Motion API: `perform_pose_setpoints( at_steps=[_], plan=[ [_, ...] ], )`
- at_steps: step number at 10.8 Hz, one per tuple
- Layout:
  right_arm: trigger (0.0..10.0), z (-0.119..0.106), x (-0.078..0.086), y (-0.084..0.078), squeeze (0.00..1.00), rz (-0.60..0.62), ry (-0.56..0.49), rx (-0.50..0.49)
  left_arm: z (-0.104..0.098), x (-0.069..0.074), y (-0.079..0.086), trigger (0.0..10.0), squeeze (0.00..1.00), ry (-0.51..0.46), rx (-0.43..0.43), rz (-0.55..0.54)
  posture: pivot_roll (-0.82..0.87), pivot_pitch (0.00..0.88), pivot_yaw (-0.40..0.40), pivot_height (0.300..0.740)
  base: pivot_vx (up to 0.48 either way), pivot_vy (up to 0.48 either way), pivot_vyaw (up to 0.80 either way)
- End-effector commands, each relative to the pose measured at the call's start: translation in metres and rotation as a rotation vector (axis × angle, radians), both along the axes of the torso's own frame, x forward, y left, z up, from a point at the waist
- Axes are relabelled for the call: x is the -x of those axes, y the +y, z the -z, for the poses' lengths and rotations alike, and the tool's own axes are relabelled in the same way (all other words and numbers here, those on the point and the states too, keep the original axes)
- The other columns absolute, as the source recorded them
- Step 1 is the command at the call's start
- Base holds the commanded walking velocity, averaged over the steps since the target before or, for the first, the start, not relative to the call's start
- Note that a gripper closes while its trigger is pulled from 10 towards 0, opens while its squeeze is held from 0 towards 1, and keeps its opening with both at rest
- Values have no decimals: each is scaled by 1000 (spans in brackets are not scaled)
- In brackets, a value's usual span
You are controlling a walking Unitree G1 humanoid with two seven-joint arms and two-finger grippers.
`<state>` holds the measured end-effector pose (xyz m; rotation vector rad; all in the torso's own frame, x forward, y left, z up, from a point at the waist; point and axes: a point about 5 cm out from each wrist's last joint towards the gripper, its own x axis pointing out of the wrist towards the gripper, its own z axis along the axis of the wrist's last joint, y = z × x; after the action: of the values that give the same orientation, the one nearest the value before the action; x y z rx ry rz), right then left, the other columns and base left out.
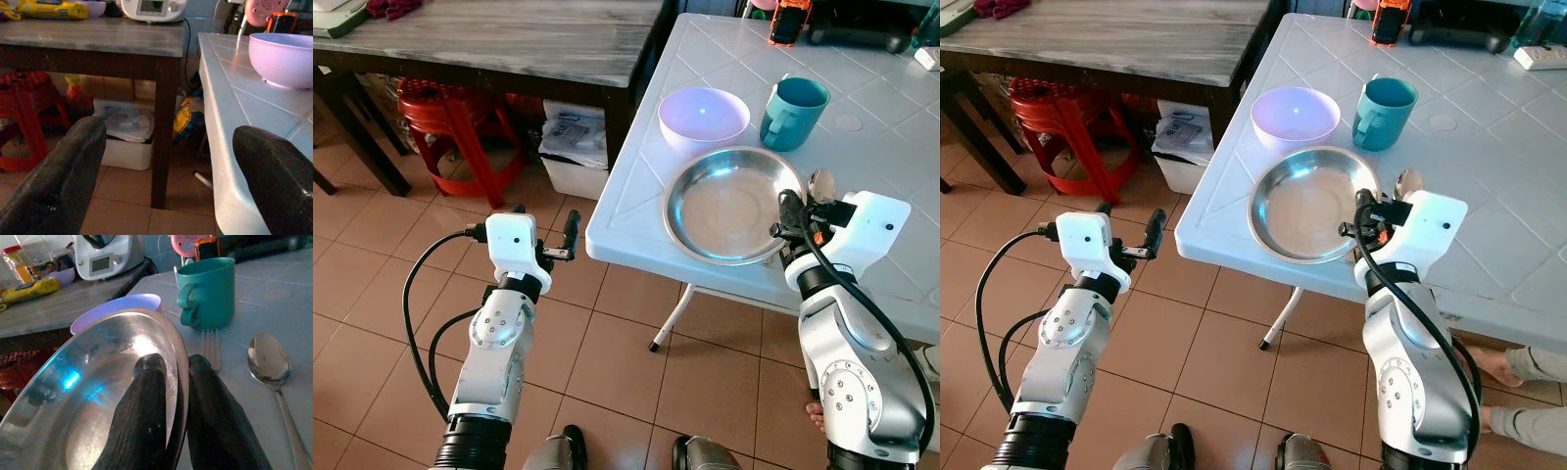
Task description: Setting the table
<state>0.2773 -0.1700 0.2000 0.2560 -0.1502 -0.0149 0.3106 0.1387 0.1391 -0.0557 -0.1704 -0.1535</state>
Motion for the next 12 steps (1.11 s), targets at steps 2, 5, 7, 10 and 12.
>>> perform_pose_setpoints(
  at_steps=[2, 5, 7, 10, 12],
  plan=[
    [10000, -5, 4, 4, 0, 2, -32, 0, 3, 1, 0, 10000, 0, 17, -4, 13, -210, 166, 49, 740, 0, 146, 0],
    [10000, -4, 4, 5, 0, 1, -28, -6, 3, 3, 1, 10000, 0, 18, -11, 22, -204, 177, 55, 740, 0, 314, -573],
    [10000, -4, 4, 6, 0, 1, -31, -6, 3, 3, 1, 10000, 0, 22, -15, 28, -202, 182, 57, 740, 0, 341, 0],
    [10000, -3, 4, 6, 0, 4, -29, 0, 4, 5, -2, 10000, 0, 26, -18, 36, -200, 194, 56, 740, 0, 370, 0],
    [10000, -3, 4, 6, 0, 6, -27, -1, 4, 5, -4, 10000, 0, 28, -16, 41, -201, 196, 56, 740, 0, 382, 0]
  ],
)
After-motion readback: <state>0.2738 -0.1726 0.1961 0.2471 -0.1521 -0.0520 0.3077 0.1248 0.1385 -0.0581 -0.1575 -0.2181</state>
